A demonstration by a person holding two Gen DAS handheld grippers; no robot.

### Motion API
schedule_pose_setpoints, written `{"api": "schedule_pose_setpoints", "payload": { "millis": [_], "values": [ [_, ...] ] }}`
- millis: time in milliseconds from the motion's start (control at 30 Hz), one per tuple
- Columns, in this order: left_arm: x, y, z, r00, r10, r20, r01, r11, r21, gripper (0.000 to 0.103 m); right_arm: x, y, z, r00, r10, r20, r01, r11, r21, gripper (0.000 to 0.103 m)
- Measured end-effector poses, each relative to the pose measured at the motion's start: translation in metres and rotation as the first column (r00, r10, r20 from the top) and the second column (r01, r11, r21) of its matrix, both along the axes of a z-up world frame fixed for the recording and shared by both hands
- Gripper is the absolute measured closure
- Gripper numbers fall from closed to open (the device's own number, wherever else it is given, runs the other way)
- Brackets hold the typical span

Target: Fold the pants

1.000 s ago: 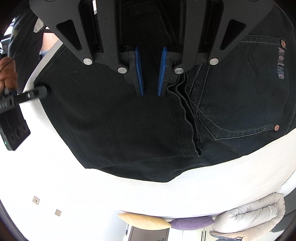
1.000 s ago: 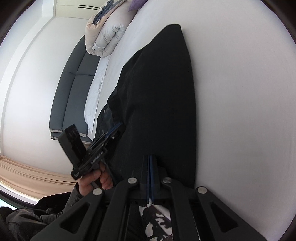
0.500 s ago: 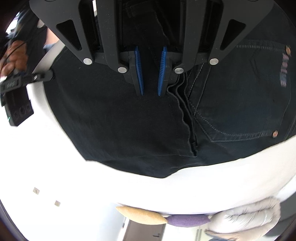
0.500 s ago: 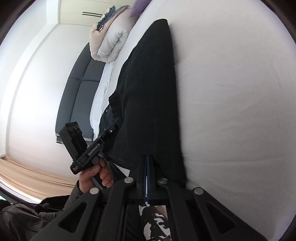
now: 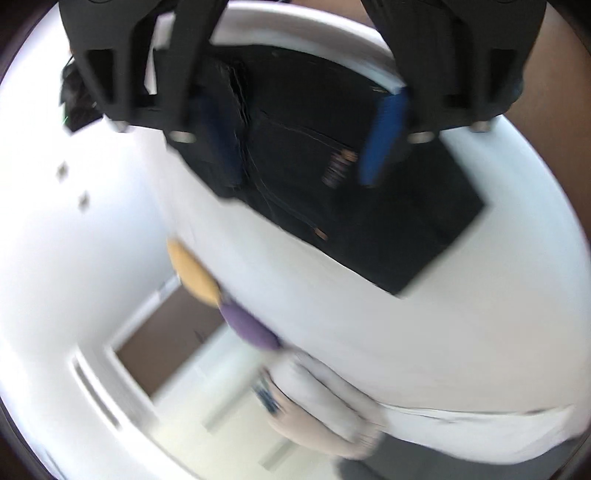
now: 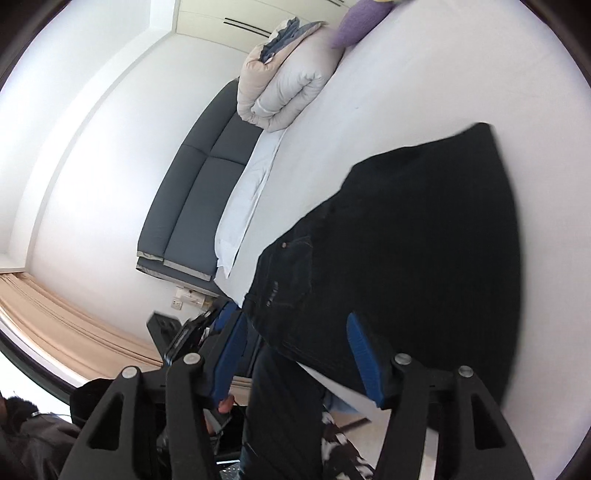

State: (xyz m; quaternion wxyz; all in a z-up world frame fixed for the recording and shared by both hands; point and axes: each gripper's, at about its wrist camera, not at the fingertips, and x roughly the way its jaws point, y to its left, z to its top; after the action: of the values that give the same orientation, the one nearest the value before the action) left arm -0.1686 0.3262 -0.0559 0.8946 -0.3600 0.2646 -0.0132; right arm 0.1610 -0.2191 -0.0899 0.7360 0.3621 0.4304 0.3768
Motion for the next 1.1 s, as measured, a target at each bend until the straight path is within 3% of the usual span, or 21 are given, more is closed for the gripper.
{"api": "schedule_pose_setpoints", "payload": {
  "millis": [67, 133, 233, 333, 367, 467, 600, 733, 967, 1100],
  "values": [
    [-0.012, 0.025, -0.013, 0.997, 0.079, -0.002, -0.079, 0.993, -0.089, 0.022, 0.020, 0.012, -0.012, 0.999, 0.000, -0.038, 0.001, 1.000, 0.025, 0.044],
    [-0.013, 0.042, -0.029, 0.994, 0.100, -0.038, -0.105, 0.975, -0.193, 0.022, 0.040, 0.024, -0.030, 0.994, -0.004, -0.106, 0.012, 0.998, 0.068, 0.048],
    [-0.014, 0.054, -0.049, 0.992, 0.112, -0.066, -0.127, 0.947, -0.295, 0.022, 0.055, 0.033, -0.052, 0.984, -0.033, -0.177, 0.040, 0.999, 0.036, 0.049],
    [-0.012, 0.063, -0.068, 0.989, 0.113, -0.092, -0.139, 0.925, -0.354, 0.022, 0.060, 0.027, -0.066, 0.970, -0.057, -0.235, 0.056, 0.998, -0.012, 0.078],
    [-0.013, 0.064, -0.074, 0.987, 0.122, -0.104, -0.153, 0.915, -0.373, 0.022, 0.060, 0.024, -0.067, 0.967, -0.065, -0.245, 0.064, 0.998, -0.009, 0.082],
    [-0.015, 0.072, -0.104, 0.979, 0.144, -0.141, -0.196, 0.852, -0.485, 0.022, 0.053, 0.008, -0.064, 0.963, -0.103, -0.247, 0.103, 0.995, -0.014, 0.078],
    [-0.016, 0.076, -0.115, 0.977, 0.170, -0.127, -0.211, 0.834, -0.510, 0.022, 0.048, 0.004, -0.061, 0.966, -0.111, -0.232, 0.110, 0.994, -0.014, 0.068],
    [-0.015, 0.081, -0.117, 0.983, 0.167, -0.077, -0.182, 0.815, -0.550, 0.022, 0.047, 0.006, -0.062, 0.968, -0.107, -0.227, 0.104, 0.994, -0.027, 0.067],
    [-0.007, 0.082, -0.115, 0.987, 0.141, -0.070, -0.157, 0.831, -0.533, 0.022, 0.046, 0.009, -0.059, 0.969, -0.104, -0.224, 0.099, 0.995, -0.035, 0.067],
    [0.010, 0.079, -0.113, 0.988, 0.087, -0.127, -0.139, 0.858, -0.494, 0.022, 0.046, 0.010, -0.058, 0.969, -0.103, -0.225, 0.097, 0.995, -0.034, 0.067]
  ]
}}
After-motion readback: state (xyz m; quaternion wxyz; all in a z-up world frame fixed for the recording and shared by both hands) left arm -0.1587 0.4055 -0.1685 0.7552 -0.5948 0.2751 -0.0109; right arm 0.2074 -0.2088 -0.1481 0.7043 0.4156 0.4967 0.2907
